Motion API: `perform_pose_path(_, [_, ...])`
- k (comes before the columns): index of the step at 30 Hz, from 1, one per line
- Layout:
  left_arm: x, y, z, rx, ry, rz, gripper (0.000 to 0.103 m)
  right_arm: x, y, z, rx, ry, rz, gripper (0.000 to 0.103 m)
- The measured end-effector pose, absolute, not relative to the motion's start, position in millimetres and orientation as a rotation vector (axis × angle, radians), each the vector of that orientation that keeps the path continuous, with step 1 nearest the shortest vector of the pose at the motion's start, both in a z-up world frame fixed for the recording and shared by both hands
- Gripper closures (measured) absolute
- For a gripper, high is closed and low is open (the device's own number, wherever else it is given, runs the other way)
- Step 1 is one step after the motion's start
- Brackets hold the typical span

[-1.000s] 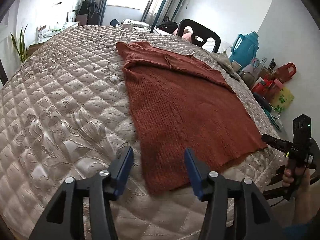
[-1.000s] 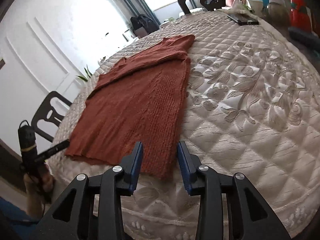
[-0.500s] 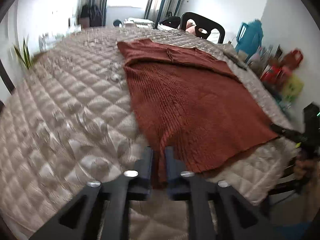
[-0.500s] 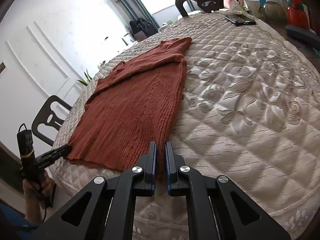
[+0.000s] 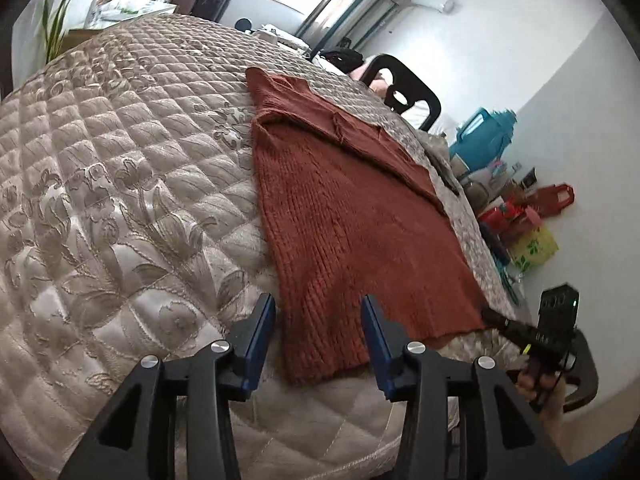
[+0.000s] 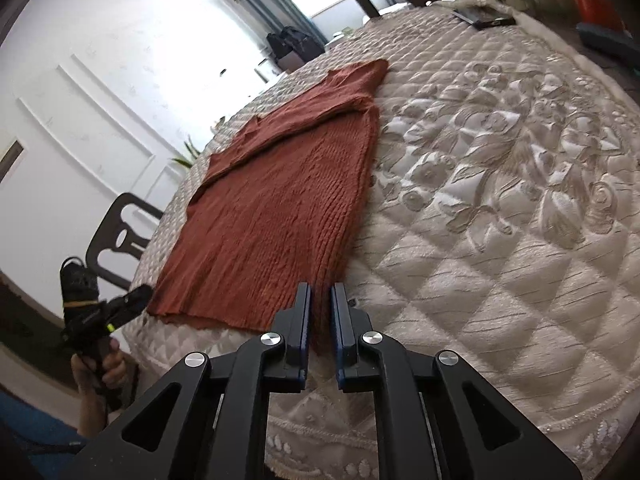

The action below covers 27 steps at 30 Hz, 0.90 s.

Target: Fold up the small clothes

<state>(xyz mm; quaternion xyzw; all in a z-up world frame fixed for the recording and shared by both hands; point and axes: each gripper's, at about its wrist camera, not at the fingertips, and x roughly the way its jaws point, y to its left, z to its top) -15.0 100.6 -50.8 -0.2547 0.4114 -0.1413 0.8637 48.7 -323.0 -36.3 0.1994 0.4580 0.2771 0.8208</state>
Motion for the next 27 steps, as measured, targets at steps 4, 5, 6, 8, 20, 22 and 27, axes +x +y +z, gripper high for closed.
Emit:
perform_pose_path(4, [-7, 98, -52, -0.538, 0.858, -0.289, 0.058, 50, -319, -39, 0.439, 0.977, 0.596, 0.092])
perform_pose_path(5, [-6, 97, -53, -0.530, 0.862, -0.279, 0.065, 52, -319, -40, 0.456, 0.973, 0.596, 0.092])
perform_pose_path(6, [-5, 98, -53, -0.518, 0.869, -0.267, 0.080, 53, -320, -40, 0.468, 0.969, 0.593, 0.093])
perform_pose_path(8, [-5, 101, -55, -0.508, 0.888, -0.249, 0.092, 51, -320, -38, 0.455, 0.951, 0.584, 0.096])
perform_pose_path(20, [-14, 111, -59, -0.607, 0.888, -0.325, 0.069, 51, -333, -37, 0.459, 0.969, 0.576, 0.095])
perform_pose_path(22, [-17, 107, -57, -0.607, 0.884, -0.351, 0.058, 51, -334, -37, 0.457, 0.974, 0.581, 0.094])
perform_pose_path(27, [-15, 95, -54, -0.580, 0.875, -0.353, 0.049, 53, -329, -38, 0.455, 0.977, 0.596, 0.093])
